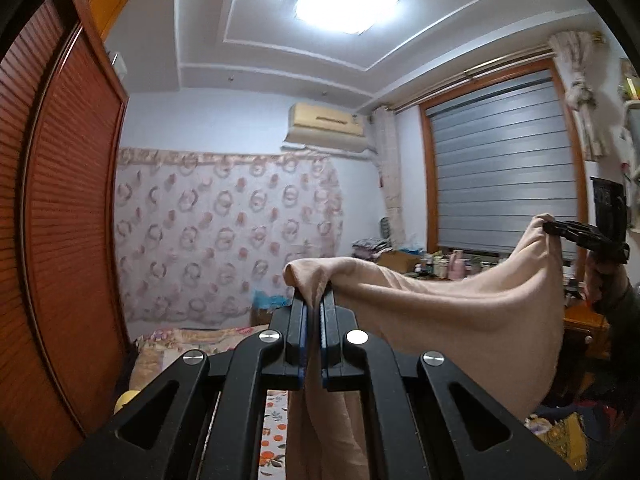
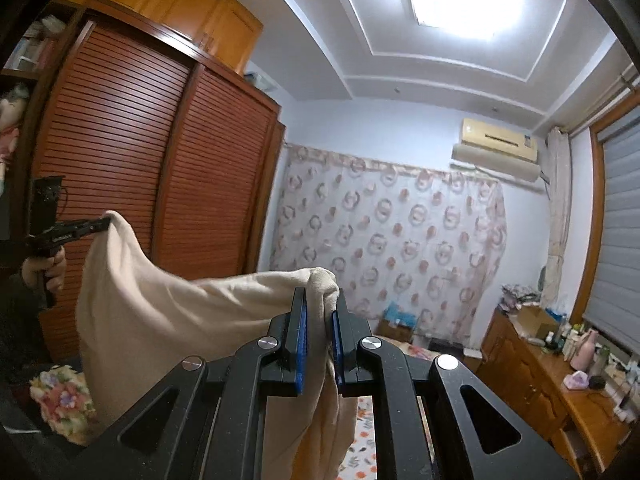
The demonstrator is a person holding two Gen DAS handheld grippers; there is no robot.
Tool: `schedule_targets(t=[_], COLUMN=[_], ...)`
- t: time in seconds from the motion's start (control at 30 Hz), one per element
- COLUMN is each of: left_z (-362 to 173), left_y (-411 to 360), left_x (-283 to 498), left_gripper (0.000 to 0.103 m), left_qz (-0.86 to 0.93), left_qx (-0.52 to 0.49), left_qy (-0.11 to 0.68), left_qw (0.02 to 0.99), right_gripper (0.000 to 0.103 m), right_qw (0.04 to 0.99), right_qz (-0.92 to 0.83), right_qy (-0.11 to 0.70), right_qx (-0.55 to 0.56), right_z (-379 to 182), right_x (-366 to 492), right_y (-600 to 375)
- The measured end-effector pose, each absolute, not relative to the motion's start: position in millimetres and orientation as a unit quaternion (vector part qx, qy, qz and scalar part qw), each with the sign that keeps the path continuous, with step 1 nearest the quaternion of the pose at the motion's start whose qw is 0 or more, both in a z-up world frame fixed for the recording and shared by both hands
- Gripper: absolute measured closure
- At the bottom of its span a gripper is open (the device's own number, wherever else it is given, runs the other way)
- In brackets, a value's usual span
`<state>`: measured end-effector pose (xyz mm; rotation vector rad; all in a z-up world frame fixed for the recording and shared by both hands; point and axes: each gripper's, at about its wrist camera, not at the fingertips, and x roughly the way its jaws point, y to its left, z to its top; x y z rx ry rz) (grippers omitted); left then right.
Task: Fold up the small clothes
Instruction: 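Lower the shirt flat onto the bed with both grippers, release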
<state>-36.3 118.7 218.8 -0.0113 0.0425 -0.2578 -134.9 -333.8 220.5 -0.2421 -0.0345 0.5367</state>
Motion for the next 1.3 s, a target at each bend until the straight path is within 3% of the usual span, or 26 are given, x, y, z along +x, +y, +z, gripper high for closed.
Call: schedule_targets(t=[0.2,0.37,0.47,0.53,0.63,0.67,0.73,0.77,0.97,1.3], left_z=[174,105,62,36,7,1,-11,-12,-22,-75], left_y=[126,124,124,125,121,120,117,115,95,66], left_x=[64,167,217,231,231,229,224,220,192,177], left_gripper=[0.098,0.096,0.081,0.063,0.053,0.049,0.028,0.026,0.024,0.024], left_qz=[-0.084,-0.058,-0.059,-0.049,-0.066,-0.072,-0.079,-0.082,-0.096,-0.135], left_qx=[-0.002,0.011,0.008,0.003,-0.01,-0.012,-0.012,-0.012,-0.001,0.021], left_qy=[0.09,0.162,0.234,0.256,0.285,0.294,0.307,0.31,0.332,0.419], left_qw=[0.992,0.985,0.97,0.965,0.956,0.953,0.948,0.947,0.938,0.898], right_gripper=[0.093,0.092,0.085,0.079,0.066,0.065,0.064,0.063,0.063,0.063], right_qw=[0.963,0.96,0.957,0.952,0.94,0.938,0.936,0.935,0.926,0.895], right_qz=[0.225,0.196,0.168,0.131,0.115,0.112,0.118,0.124,0.156,0.21], right_qy=[0.067,0.142,0.194,0.225,0.267,0.273,0.283,0.29,0.33,0.392], right_qx=[-0.132,-0.138,-0.135,-0.159,-0.178,-0.18,-0.172,-0.161,-0.096,-0.044], right_z=[184,111,55,17,-31,-40,-53,-59,-45,-83], right_x=[-16,106,172,203,228,231,234,234,263,247], right_y=[-302,-269,-250,-235,-223,-222,-224,-228,-257,-294])
